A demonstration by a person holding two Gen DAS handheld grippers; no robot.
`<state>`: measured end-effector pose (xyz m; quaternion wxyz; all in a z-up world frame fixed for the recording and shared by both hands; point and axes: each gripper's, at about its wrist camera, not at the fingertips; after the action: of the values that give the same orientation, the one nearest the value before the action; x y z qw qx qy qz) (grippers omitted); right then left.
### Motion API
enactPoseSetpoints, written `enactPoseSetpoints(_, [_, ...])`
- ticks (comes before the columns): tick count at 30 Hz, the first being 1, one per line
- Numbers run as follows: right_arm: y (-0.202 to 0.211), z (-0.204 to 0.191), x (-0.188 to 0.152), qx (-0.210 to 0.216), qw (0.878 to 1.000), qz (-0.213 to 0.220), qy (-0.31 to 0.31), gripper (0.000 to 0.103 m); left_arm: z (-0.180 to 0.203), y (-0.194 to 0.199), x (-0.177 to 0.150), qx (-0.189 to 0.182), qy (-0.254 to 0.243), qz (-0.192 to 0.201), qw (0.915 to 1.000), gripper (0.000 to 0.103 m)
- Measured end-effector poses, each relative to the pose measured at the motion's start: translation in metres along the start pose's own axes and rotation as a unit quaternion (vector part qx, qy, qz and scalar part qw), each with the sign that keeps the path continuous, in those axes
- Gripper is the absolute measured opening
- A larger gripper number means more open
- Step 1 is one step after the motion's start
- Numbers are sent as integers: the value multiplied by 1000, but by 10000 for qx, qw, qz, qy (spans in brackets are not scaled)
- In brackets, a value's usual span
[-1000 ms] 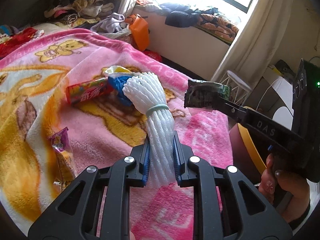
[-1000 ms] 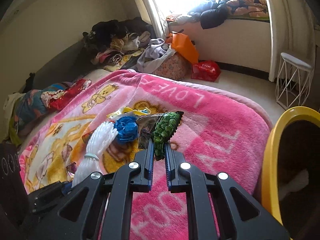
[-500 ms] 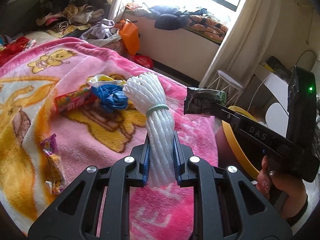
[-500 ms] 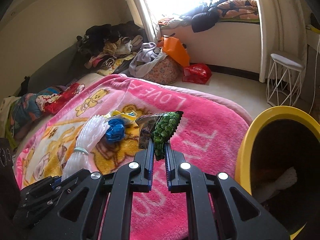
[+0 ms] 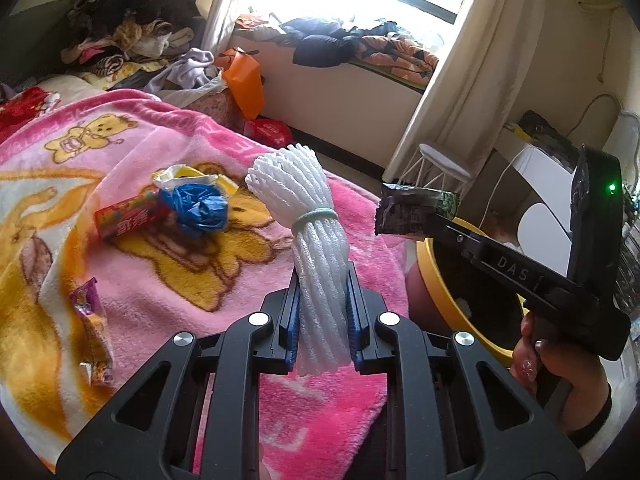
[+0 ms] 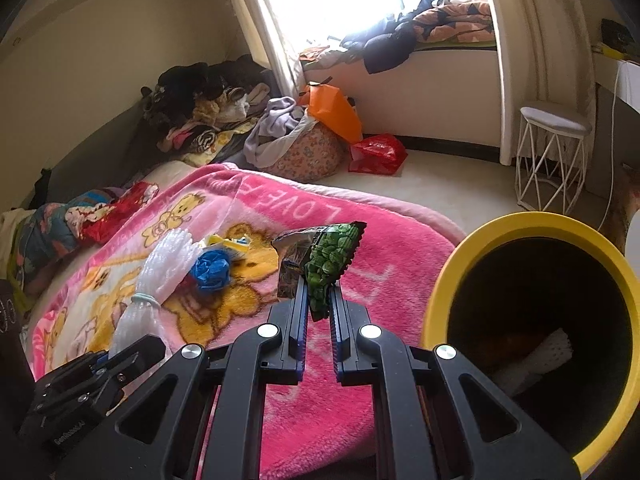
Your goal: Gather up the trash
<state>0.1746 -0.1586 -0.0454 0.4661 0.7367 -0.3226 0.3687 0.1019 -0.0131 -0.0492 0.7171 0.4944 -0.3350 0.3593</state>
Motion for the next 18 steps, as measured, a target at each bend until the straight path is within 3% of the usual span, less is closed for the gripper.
enactPoseSetpoints(18, [29,55,5,-483,9978,208,-400,10,38,4,2,-391,-258,58,9989,14])
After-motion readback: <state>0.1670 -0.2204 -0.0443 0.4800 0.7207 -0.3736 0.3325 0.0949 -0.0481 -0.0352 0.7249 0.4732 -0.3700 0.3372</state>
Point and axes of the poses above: each gripper's, at about its wrist camera, not at the fingertips, and y roughly against the way its jaws point, z to its right, x to its top, and after that the axes turned 9 degrees about z, right-handed
